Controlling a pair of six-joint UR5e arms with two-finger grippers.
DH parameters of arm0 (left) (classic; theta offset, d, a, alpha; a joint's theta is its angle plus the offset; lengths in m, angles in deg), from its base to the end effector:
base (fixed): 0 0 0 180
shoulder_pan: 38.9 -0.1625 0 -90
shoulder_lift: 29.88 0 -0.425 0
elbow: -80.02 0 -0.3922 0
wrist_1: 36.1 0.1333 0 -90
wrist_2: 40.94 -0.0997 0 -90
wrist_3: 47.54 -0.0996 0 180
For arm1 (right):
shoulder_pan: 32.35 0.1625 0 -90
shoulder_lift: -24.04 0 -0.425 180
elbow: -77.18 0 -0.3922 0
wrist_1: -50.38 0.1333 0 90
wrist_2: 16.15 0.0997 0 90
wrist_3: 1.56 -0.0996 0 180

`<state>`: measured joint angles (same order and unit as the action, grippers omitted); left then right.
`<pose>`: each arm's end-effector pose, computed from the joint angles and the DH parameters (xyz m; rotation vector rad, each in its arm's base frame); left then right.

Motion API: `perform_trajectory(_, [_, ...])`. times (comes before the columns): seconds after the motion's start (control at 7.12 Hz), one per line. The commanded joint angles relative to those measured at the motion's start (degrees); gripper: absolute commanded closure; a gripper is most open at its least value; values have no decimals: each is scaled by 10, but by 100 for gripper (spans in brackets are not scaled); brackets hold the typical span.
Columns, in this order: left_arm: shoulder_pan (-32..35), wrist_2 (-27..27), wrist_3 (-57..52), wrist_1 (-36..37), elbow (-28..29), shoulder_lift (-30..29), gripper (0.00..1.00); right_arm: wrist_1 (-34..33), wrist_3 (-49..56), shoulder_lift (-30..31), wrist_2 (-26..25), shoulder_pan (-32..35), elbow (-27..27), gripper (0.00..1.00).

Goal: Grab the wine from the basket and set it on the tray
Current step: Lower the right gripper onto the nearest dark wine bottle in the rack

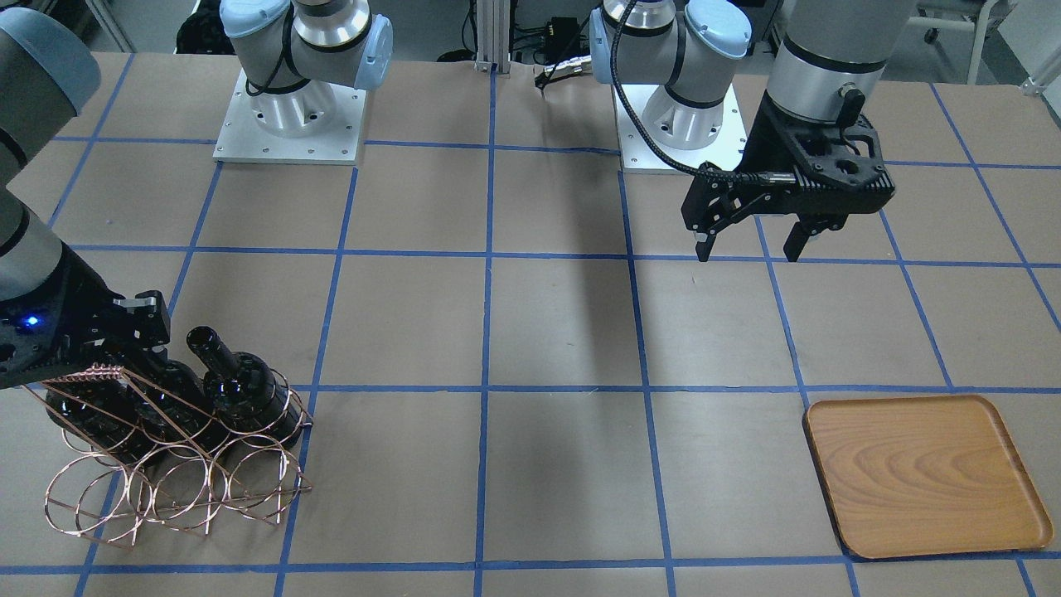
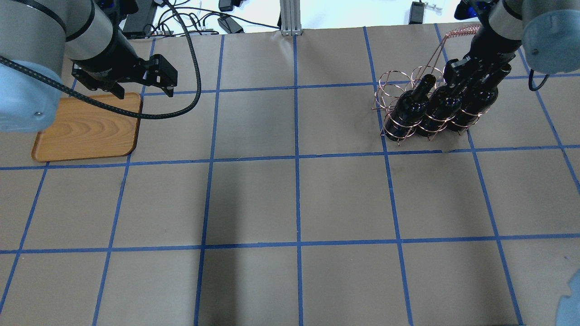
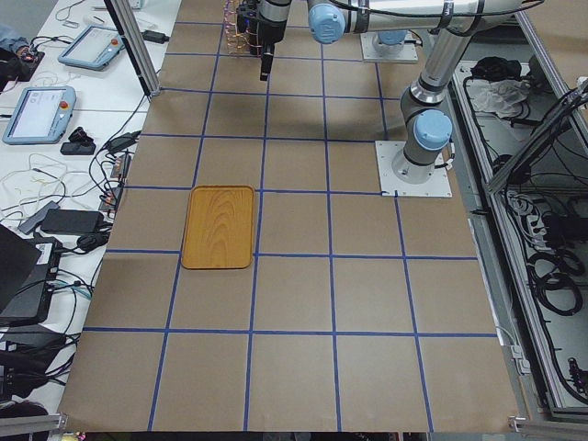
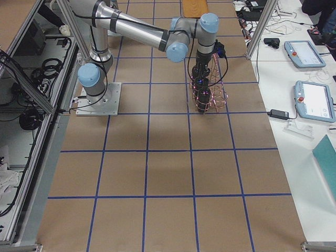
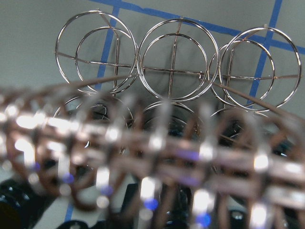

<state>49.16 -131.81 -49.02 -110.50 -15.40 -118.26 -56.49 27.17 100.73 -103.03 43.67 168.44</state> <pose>-0.1149 -0.5015 0.4842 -0.0149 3.1039 -0.3199 -0.0058 -0.5973 0.3820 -0.4002 3.0783 -0.0888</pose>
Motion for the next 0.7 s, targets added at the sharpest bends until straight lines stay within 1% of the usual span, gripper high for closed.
perform_trajectory(0.0, [0, 1, 0, 2, -1, -1, 0, 7, 0, 0, -6, 0, 0, 45])
perform_trajectory(0.28, [1, 1, 1, 0, -2, 0, 0, 4, 0, 0, -7, 0, -6, 53])
perform_trajectory(0.56, [0, 1, 2, 14, -1, 0, 0, -3, 0, 0, -5, 0, -7, 49])
